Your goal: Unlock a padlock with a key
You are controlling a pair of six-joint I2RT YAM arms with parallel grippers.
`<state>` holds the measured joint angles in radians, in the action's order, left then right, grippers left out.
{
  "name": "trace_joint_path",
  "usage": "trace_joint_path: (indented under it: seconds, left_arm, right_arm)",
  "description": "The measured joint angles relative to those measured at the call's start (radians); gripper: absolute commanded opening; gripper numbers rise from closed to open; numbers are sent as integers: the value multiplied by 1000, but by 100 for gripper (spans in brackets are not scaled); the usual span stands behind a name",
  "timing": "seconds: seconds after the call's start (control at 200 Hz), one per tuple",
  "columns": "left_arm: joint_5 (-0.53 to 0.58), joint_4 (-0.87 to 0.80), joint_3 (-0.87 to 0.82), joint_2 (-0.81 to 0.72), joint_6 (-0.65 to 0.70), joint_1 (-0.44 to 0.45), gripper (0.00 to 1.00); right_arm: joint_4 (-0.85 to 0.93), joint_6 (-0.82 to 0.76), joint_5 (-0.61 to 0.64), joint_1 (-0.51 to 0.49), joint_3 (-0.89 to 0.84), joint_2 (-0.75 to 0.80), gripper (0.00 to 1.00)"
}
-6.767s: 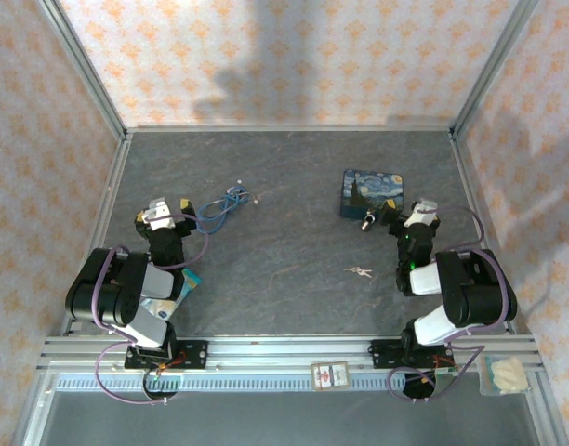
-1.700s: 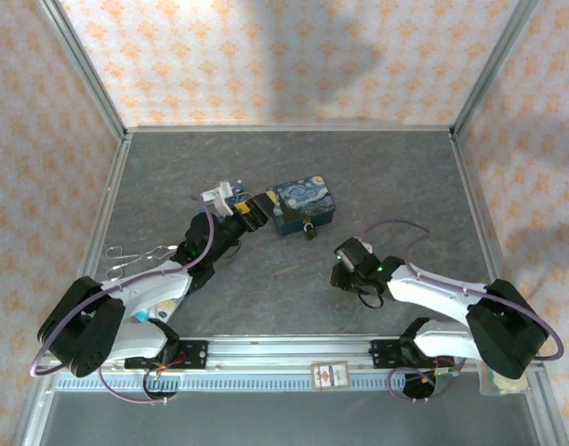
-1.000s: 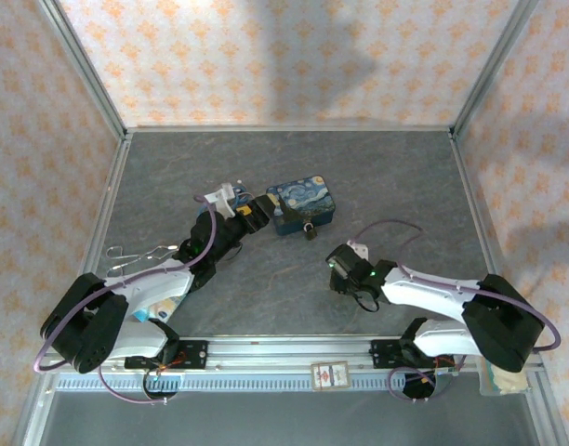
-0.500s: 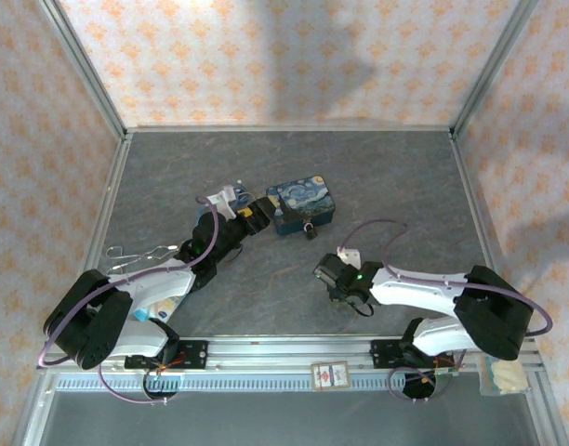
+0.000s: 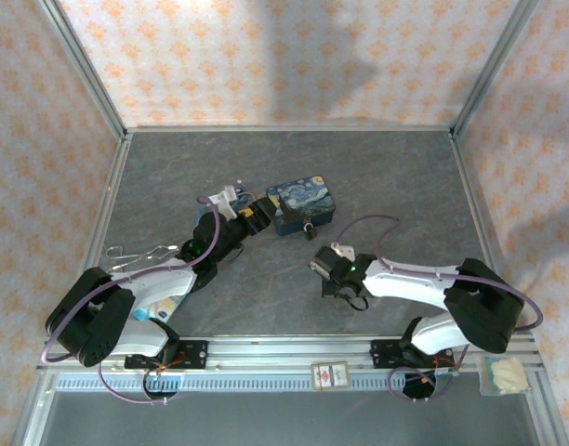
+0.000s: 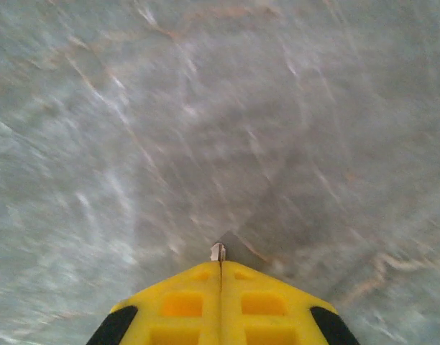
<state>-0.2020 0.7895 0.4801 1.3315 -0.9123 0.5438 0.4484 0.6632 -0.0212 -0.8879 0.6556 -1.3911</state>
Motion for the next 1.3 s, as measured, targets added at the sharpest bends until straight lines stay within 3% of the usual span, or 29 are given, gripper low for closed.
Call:
trace_joint_path:
  seconds: [0.325, 0.52, 0.621, 0.741, 0.896, 1.081, 1.296]
  left_arm:
    - [-2, 18, -37, 0, -22, 0, 96]
    - [-52, 61, -49, 5, -25, 0, 84]
    - [-86, 68, -50, 16, -17, 0, 84]
    - [-106, 63, -55, 17, -2, 0, 86]
    - [-97, 24, -74, 4, 13, 0, 89]
    - [-70, -7, -75, -3, 28, 0, 91]
    - [-68, -45, -49, -3, 49, 0, 91]
  right_arm:
    - [-160, -92, -118, 112, 72, -59, 0]
    - [-242, -145, -162, 141, 61, -62, 0]
    - [-263, -166, -175, 166, 46, -55, 0]
    - [-235, -166, -159, 175, 47, -55, 38]
    - [-167, -104, -126, 117, 47, -42, 50]
    - [-109, -3, -83, -3, 62, -59, 47]
    - [-82, 62, -18, -17, 86, -120, 28]
